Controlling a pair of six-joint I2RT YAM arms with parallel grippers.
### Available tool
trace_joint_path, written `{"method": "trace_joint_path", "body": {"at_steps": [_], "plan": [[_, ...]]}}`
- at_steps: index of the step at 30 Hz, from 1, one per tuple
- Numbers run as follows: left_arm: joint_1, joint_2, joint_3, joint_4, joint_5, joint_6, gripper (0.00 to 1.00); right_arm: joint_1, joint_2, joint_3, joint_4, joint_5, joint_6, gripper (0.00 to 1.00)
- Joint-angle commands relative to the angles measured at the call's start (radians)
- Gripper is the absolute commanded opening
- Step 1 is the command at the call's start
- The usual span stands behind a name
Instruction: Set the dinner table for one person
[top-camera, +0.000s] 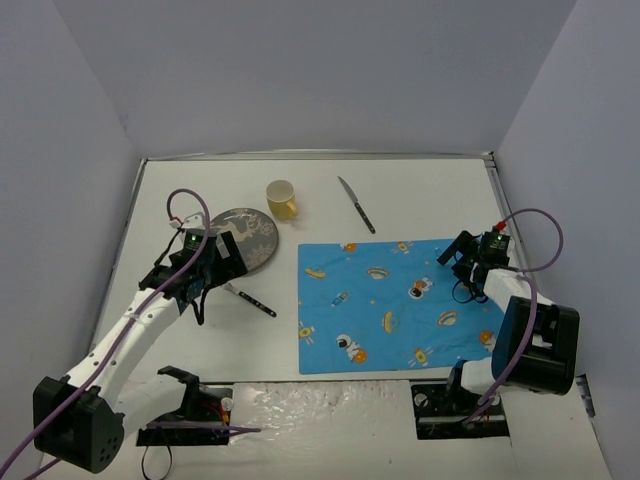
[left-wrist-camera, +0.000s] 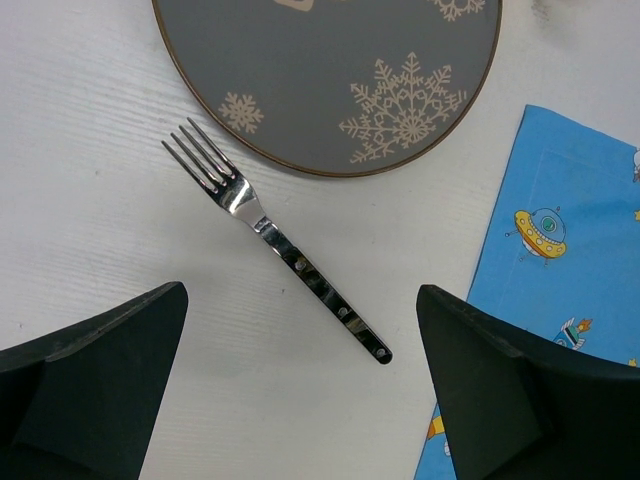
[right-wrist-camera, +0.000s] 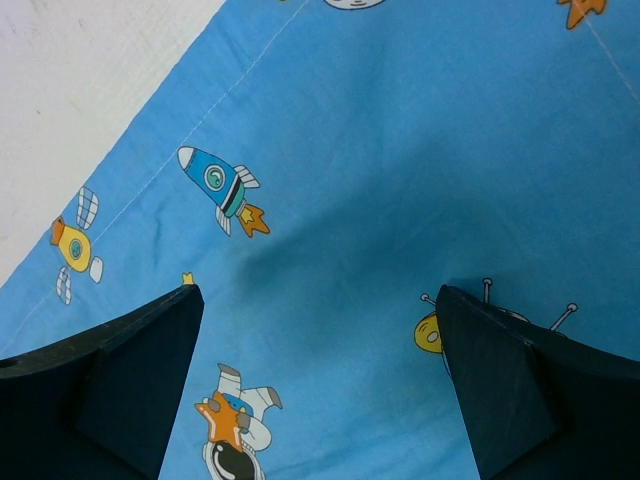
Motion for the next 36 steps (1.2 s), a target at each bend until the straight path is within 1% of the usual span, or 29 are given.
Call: {"method": "trace_joint_path", "body": {"at_steps": [1, 3, 7, 11, 13, 16, 19, 21, 23, 25, 28, 29, 32, 36], "plan": [[0.034, -0.004, 0.001, 0.039, 0.03, -0.031, 0.97, -0.005, 0.007, 0.041, 0.037, 0.043, -0.01, 0.99], [0.048, 0.01, -0.003, 0.05, 0.04, -0.036, 0.97, -0.003, -0.008, 0.044, 0.047, 0.031, -0.006, 0.99], [0.083, 0.032, -0.023, 0.11, 0.074, -0.066, 0.97, 0.013, -0.09, 0.041, 0.101, -0.058, 0.011, 1.0], [0.111, 0.046, -0.045, 0.182, 0.089, -0.091, 0.97, 0.026, -0.253, 0.06, 0.108, -0.13, 0.018, 1.0], [0.132, 0.048, -0.058, 0.22, 0.111, -0.107, 0.97, 0.03, -0.368, 0.071, 0.109, -0.17, 0.017, 1.0], [0.145, 0.054, -0.09, 0.299, 0.162, -0.14, 0.97, 0.046, -0.466, 0.087, 0.11, -0.23, 0.013, 1.0], [0.149, 0.056, -0.1, 0.334, 0.186, -0.143, 0.97, 0.108, -0.521, 0.06, 0.23, -0.316, 0.074, 1.0], [0.151, 0.054, -0.089, 0.32, 0.193, -0.123, 0.97, 0.145, -0.538, 0.004, 0.321, -0.351, 0.133, 1.0], [0.152, 0.049, -0.041, 0.265, 0.174, -0.087, 0.97, 0.218, -0.538, -0.016, 0.387, -0.359, 0.174, 1.0], [0.153, 0.037, -0.012, 0.201, 0.16, -0.035, 0.97, 0.274, -0.527, -0.001, 0.39, -0.335, 0.161, 1.0], [0.153, 0.01, 0.024, 0.128, 0.135, -0.001, 0.97, 0.398, -0.513, 0.014, 0.398, -0.276, 0.149, 1.0], [0.153, -0.001, 0.028, 0.117, 0.129, 0.008, 0.97, 0.422, -0.504, 0.011, 0.415, -0.247, 0.149, 1.0], [0.157, -0.002, 0.034, 0.112, 0.12, 0.018, 0.97, 0.512, -0.475, 0.016, 0.423, -0.213, 0.135, 1.0], [0.194, 0.043, 0.042, 0.153, 0.126, -0.002, 0.97, 0.576, -0.434, 0.043, 0.397, -0.224, 0.078, 1.0]]}}
